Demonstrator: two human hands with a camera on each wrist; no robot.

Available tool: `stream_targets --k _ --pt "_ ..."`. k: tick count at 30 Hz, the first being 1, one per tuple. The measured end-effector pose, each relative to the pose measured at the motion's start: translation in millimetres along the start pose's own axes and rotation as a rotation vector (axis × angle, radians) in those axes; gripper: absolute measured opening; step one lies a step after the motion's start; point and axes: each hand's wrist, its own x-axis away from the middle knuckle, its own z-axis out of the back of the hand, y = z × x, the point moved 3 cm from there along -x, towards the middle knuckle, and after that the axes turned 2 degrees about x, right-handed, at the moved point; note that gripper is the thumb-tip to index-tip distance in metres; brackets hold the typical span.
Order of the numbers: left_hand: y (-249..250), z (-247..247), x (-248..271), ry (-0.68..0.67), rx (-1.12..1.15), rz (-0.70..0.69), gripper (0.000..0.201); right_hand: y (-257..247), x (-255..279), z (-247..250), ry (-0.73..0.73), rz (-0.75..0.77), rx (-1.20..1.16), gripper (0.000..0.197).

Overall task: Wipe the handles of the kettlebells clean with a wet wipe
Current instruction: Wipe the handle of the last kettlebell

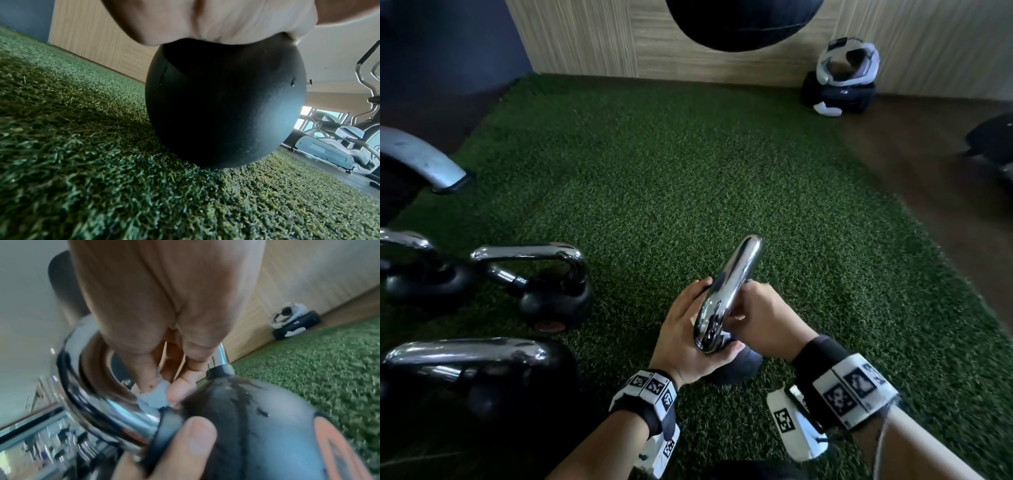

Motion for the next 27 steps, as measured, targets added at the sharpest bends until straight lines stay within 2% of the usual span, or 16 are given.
stream_targets --k 3,6,10,12,14,16,18,20,24,27 --pt "-3.5 -1.0 0.9 0.011 0.007 0.007 0.103 3.2 4.1 1.6 -0.082 -0.021 -0.211 0.019" --pt "-5.7 -1.8 1.9 0.016 0.003 -0.001 0.105 4.6 8.8 -1.8 -0.132 -0.047 -0.396 0.014" --pt "-11.6 -4.1 2.5 -0.006 -0.072 -0.027 0.091 11.1 7.7 -4.8 -0.145 -0.072 -0.565 0.011" --pt "-15.4 -5.9 4.2 -0.009 -0.165 -0.057 0.086 14.4 10.0 -2.4 -0.204 -0.089 -0.731 0.017" --pt "-19.9 -7.5 5.7 0.0 -0.177 -0.058 0.085 18.1 13.5 -2.2 -0.259 -0.14 -1.011 0.03" --pt "-21.4 -7.2 5.4 0.015 -0.154 -0.066 0.087 23.5 12.5 -3.1 -0.184 -0.201 -1.34 0.026" --pt "-20.1 -6.7 3.5 0.023 -0.151 -0.082 0.087 30.5 6.8 -2.9 -0.001 -0.237 -1.528 0.017" --pt "-20.0 -6.7 3.3 0.023 -0.16 -0.09 0.087 34.6 2.4 -3.5 0.093 -0.255 -1.567 0.017" --pt "-24.0 -8.8 4.6 0.007 -0.18 -0.081 0.086 30.7 3.7 -7.3 -0.031 -0.191 -1.52 0.032" --pt "-24.3 -8.8 4.7 0.021 -0.181 -0.088 0.085 40.1 -2.7 -1.9 0.164 -0.246 -1.528 0.032"
